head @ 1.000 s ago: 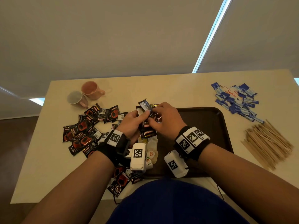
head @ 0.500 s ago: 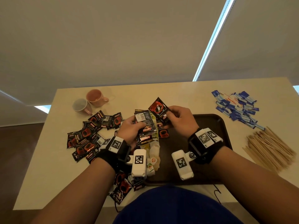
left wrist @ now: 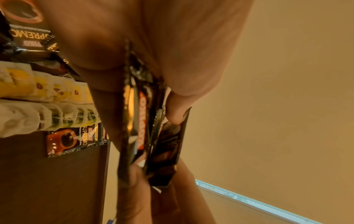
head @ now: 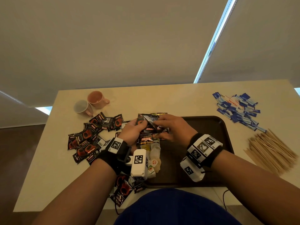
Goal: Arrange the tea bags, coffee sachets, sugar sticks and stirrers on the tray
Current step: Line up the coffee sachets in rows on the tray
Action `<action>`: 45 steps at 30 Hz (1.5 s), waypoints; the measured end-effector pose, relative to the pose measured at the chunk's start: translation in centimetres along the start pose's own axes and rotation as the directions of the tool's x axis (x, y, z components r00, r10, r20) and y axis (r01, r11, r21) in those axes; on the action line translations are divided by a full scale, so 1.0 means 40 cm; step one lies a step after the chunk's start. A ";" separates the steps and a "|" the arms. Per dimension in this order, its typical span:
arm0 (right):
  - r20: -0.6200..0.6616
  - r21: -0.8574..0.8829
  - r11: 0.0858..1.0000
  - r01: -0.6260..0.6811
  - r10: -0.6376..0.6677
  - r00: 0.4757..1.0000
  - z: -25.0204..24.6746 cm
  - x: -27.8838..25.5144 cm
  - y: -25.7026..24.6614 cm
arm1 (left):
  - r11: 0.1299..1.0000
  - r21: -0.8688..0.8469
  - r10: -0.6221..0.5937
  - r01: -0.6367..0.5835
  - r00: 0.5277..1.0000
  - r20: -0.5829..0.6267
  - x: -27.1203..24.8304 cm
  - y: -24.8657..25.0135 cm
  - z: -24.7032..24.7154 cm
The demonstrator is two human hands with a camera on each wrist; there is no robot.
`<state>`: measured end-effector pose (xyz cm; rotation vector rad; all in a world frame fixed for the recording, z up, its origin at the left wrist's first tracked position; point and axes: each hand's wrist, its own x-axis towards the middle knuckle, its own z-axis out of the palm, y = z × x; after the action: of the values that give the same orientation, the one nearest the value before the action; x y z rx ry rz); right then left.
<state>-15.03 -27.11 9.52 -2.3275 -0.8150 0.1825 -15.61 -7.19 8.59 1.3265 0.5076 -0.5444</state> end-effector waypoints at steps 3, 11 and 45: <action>-0.036 -0.034 0.999 0.006 -0.007 0.999 -0.002 0.002 -0.004 | 1.000 0.028 0.003 -0.003 1.000 0.003 0.001 0.004 -0.002; -0.151 0.279 0.877 -0.391 0.443 0.884 -0.053 0.021 0.012 | 0.978 0.162 0.147 -0.130 0.984 -0.096 0.018 -0.007 -0.023; 0.072 0.777 0.334 -0.533 0.795 0.603 0.034 0.025 0.153 | 0.927 0.330 0.249 -0.176 0.949 -0.192 0.059 -0.044 -0.028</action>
<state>-11.58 -29.40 4.73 -1.6425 0.4584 0.3918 -14.95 -6.54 5.57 1.7369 0.4706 -0.2950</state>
